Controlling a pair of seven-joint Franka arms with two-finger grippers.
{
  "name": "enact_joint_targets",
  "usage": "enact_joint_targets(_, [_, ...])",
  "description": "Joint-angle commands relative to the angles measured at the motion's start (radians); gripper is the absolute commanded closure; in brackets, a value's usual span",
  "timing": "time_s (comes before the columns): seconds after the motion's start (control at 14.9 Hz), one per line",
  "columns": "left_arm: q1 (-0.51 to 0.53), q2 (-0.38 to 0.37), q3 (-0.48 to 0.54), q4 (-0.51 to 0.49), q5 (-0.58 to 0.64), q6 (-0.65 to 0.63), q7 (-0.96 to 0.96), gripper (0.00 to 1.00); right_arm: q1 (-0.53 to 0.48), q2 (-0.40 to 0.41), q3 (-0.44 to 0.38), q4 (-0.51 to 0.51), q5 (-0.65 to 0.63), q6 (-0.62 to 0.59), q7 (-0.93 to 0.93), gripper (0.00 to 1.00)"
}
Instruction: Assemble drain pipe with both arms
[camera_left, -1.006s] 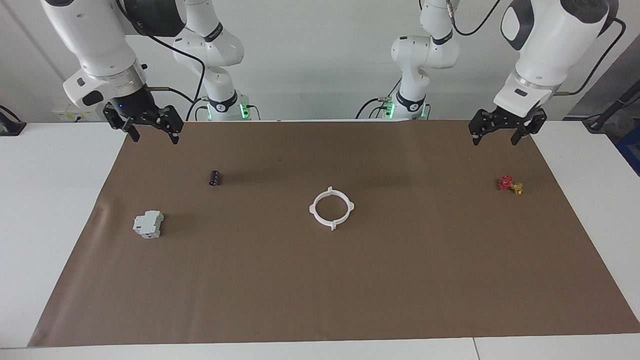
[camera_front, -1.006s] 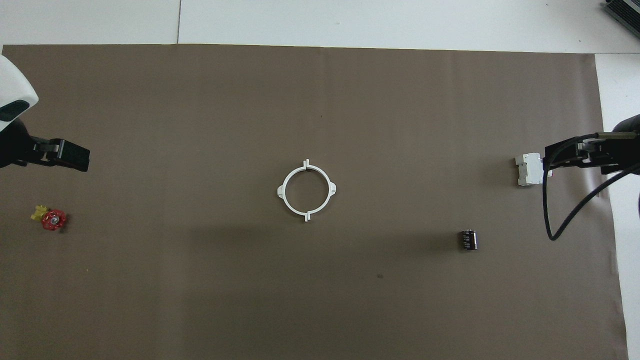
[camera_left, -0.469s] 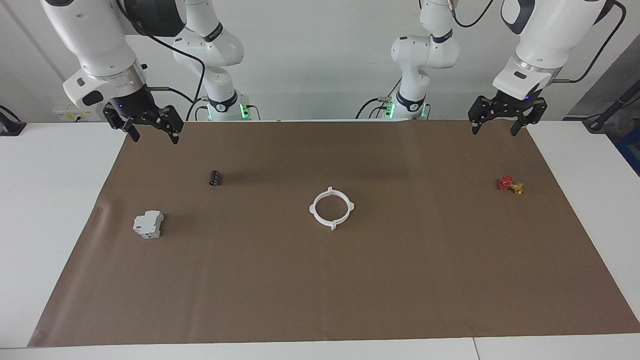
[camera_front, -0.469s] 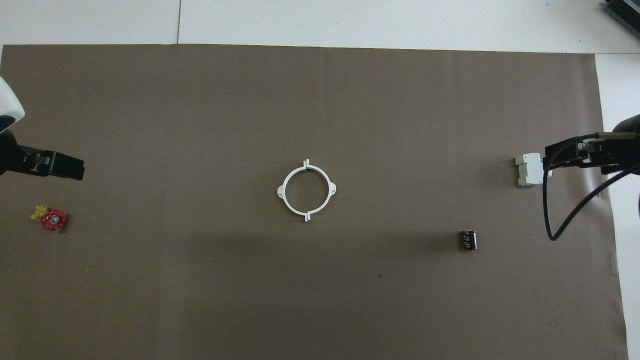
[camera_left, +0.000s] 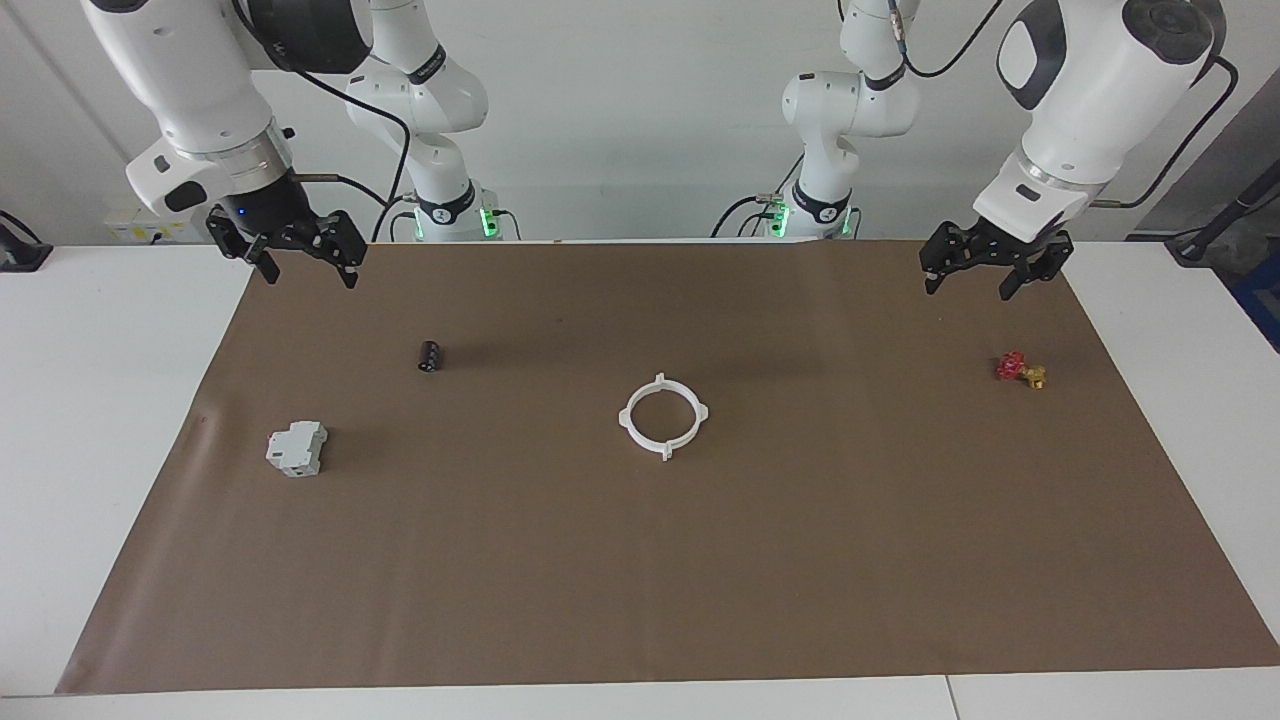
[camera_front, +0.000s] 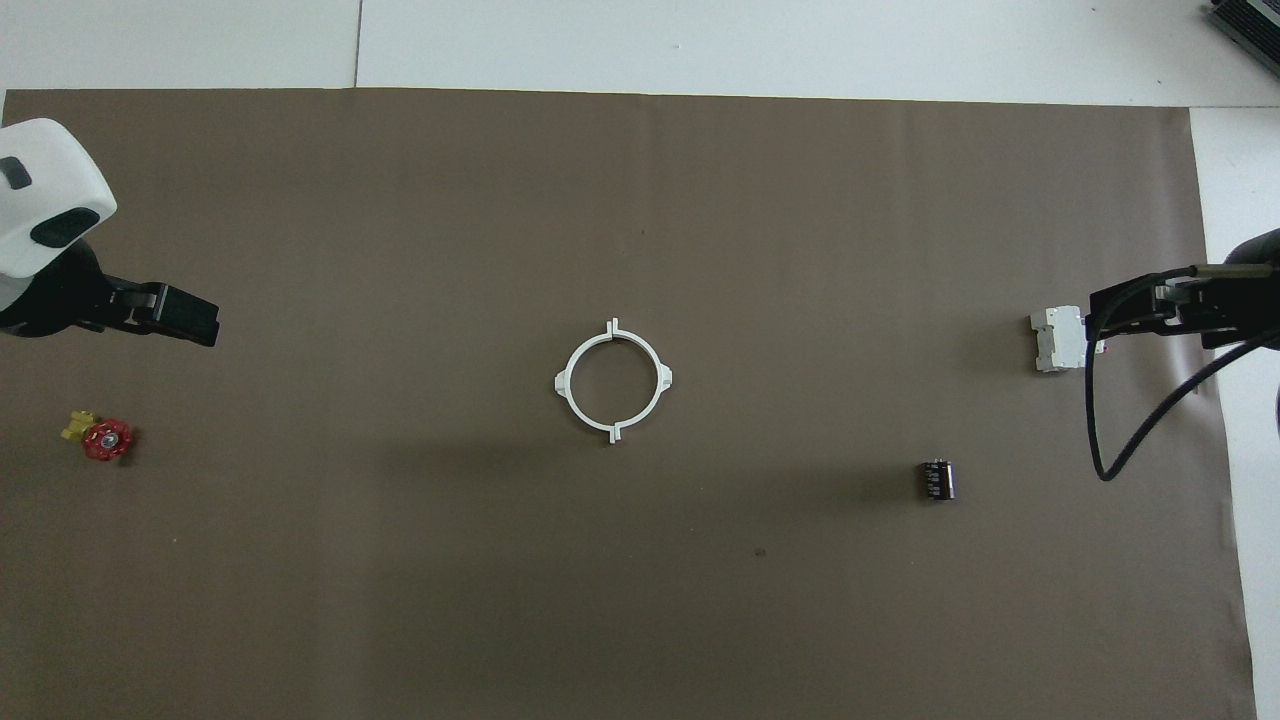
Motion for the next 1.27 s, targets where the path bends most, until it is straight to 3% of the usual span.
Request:
enact_joint_targets(0.0, [0.021, -0.002, -0.016, 0.031, -0.022, -0.046, 0.015, 0.0, -0.009, 0.003, 0.003, 0.01, 0.002, -0.017, -0.017, 0.0])
enact_joint_targets(0.6, [0.018, -0.013, -0.016, 0.014, -0.022, -0.038, 0.017, 0.0, -0.009, 0.003, 0.003, 0.01, 0.002, -0.017, -0.017, 0.0])
enact_joint_targets(0.87, [0.018, -0.046, -0.013, -0.075, -0.022, 0.081, 0.017, 0.0, -0.009, 0.003, 0.003, 0.01, 0.003, -0.017, -0.017, 0.0])
enact_joint_targets(1.21, [0.012, -0.046, -0.016, -0.084, -0.022, 0.083, 0.014, 0.0, -0.009, 0.003, 0.003, 0.01, 0.002, -0.017, -0.017, 0.0])
